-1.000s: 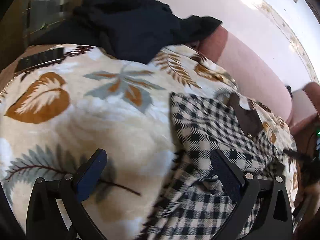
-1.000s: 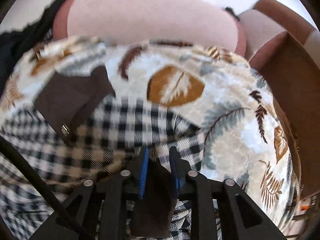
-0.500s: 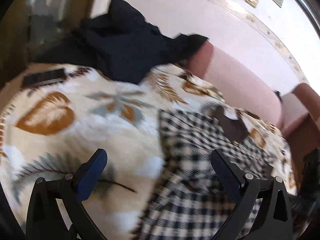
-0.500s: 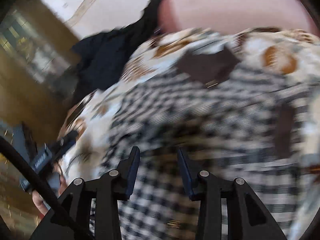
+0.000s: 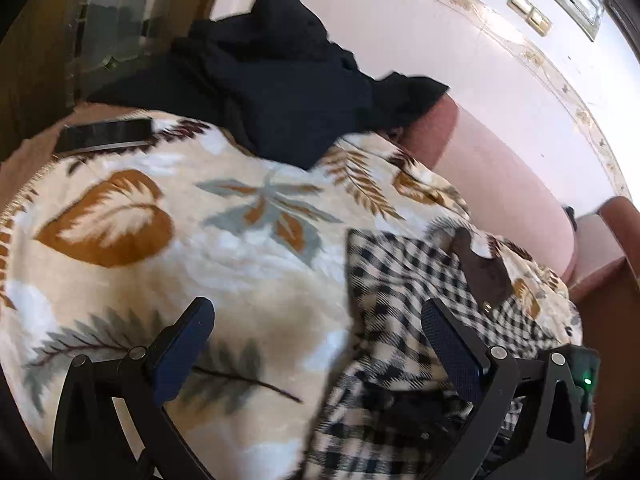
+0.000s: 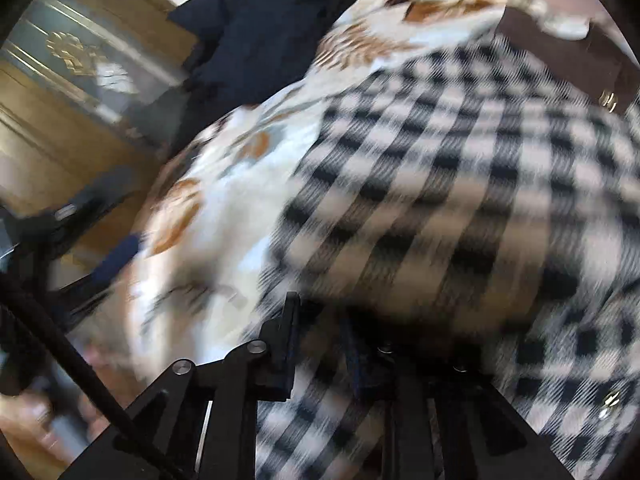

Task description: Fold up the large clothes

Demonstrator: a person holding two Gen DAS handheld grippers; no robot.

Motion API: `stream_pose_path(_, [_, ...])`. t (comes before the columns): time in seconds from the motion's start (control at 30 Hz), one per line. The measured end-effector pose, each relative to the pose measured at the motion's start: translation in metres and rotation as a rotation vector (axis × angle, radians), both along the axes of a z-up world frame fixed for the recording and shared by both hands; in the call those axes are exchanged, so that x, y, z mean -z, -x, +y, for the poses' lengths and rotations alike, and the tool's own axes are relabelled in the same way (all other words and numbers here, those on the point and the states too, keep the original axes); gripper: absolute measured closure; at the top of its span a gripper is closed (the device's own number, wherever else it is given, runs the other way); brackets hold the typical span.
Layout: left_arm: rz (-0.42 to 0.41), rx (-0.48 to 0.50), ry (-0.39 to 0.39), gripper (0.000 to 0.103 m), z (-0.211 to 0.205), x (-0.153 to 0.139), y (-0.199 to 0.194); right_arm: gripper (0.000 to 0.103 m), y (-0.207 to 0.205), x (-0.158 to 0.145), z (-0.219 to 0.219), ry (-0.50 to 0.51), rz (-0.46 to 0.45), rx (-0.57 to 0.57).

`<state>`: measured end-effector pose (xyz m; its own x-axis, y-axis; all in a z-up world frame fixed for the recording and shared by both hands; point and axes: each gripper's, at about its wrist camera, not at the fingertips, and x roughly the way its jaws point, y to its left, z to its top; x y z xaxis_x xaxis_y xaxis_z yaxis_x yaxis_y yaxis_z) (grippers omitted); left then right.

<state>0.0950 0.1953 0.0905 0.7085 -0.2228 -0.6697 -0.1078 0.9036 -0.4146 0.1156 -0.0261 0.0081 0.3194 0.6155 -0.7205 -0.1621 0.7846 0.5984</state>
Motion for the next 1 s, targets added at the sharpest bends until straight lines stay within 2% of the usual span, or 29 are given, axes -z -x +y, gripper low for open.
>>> stream_pose_path(0.1, [0.012, 0.054, 0.002, 0.0, -0.023, 0.005, -0.003, 0.077, 0.019, -0.01, -0.027, 0.06, -0.036, 0.013])
stream_pose_path(0.17, [0.014, 0.092, -0.009, 0.0, -0.04, 0.007, -0.007, 0.077, 0.031, -0.016, -0.058, 0.12, -0.056, 0.06])
stream_pose_path(0.27, [0.013, 0.128, -0.076, 0.0, -0.064, 0.011, -0.013, 0.077, 0.047, -0.032, -0.117, 0.162, -0.082, 0.165])
stream_pose_path(0.3, [0.017, 0.13, -0.1, 0.0, -0.069, 0.013, -0.014, 0.074, 0.052, -0.042, -0.143, 0.18, -0.101, 0.226])
stream_pose_path(0.33, [0.024, 0.132, -0.114, 0.0, -0.073, 0.016, -0.016, 0.066, 0.057, -0.051, -0.171, 0.192, -0.115, 0.304])
stream_pose_path(0.37, [0.038, 0.135, -0.12, 0.0, -0.076, 0.018, -0.018, 0.061, 0.059, -0.057, -0.192, 0.205, -0.119, 0.372])
stream_pose_path(0.4, [0.055, 0.141, -0.117, 0.0, -0.077, 0.022, -0.02, 0.05, 0.056, -0.06, -0.206, 0.226, -0.117, 0.422])
stream_pose_path(0.43, [0.068, 0.149, -0.107, 0.0, -0.078, 0.025, -0.022, 0.047, 0.056, -0.062, -0.227, 0.274, -0.116, 0.498])
stream_pose_path(0.5, [0.091, 0.162, -0.095, 0.003, -0.079, 0.031, -0.025, 0.047, 0.053, -0.056, -0.254, 0.333, -0.092, 0.582])
stream_pose_path(0.63, [0.117, 0.179, -0.136, 0.005, -0.086, 0.04, -0.026, 0.047, 0.039, -0.031, -0.263, 0.292, -0.011, 0.578])
stream_pose_path(0.67, [0.122, 0.183, -0.142, 0.005, -0.088, 0.042, -0.026, 0.049, 0.038, -0.029, -0.264, 0.293, -0.004, 0.569])
stream_pose_path(0.7, [0.127, 0.187, -0.145, 0.005, -0.089, 0.044, -0.027, 0.066, 0.034, -0.025, -0.259, 0.293, 0.006, 0.54])
stream_pose_path(0.73, [0.131, 0.19, -0.147, 0.005, -0.09, 0.045, -0.027, 0.092, 0.033, -0.023, -0.26, 0.285, 0.02, 0.508])
stream_pose_path(0.77, [0.135, 0.191, -0.149, 0.005, -0.092, 0.046, -0.027, 0.096, 0.031, -0.023, -0.258, 0.278, 0.026, 0.482])
stream_pose_path(0.9, [0.146, 0.201, -0.117, 0.004, -0.092, 0.046, -0.026, 0.097, 0.039, -0.044, -0.264, 0.349, -0.03, 0.493])
stream_pose_path(1.0, [0.191, 0.224, -0.096, 0.005, -0.096, 0.052, -0.027, 0.097, 0.038, -0.039, -0.283, 0.393, 0.022, 0.554])
